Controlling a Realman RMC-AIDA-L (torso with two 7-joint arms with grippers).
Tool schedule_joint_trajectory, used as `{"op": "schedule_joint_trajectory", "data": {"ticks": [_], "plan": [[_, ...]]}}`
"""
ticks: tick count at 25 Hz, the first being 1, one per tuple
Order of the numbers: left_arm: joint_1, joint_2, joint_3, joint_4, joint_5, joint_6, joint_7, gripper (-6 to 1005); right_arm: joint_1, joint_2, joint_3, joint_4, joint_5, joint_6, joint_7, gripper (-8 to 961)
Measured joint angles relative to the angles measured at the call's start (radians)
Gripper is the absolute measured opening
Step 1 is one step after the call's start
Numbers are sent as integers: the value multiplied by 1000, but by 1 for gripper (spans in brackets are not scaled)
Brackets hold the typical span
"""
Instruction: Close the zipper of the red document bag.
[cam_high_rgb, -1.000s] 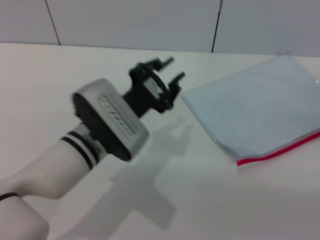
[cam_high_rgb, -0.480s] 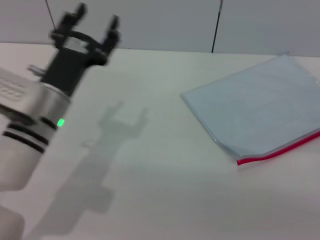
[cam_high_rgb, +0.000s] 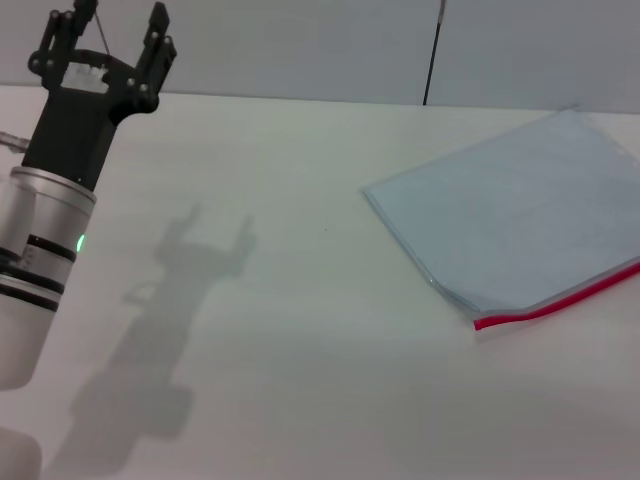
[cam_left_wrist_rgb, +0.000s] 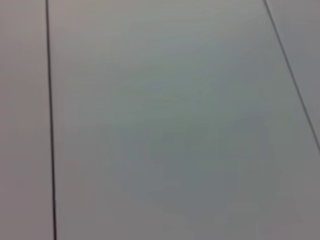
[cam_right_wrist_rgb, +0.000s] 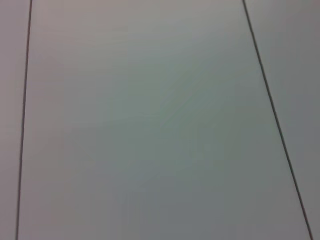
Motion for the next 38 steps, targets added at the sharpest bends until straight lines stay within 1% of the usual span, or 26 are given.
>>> {"op": "schedule_joint_trajectory", "data": {"ticks": [14,38], "plan": [[-1,0,6,-3,-15,-5,-1,721,-1,-2,-6,3,-8,15,33,880],[-1,0,6,-5,-13,-6,-1,716,4,-4,-7,3,-8,-21,34,876]]}}
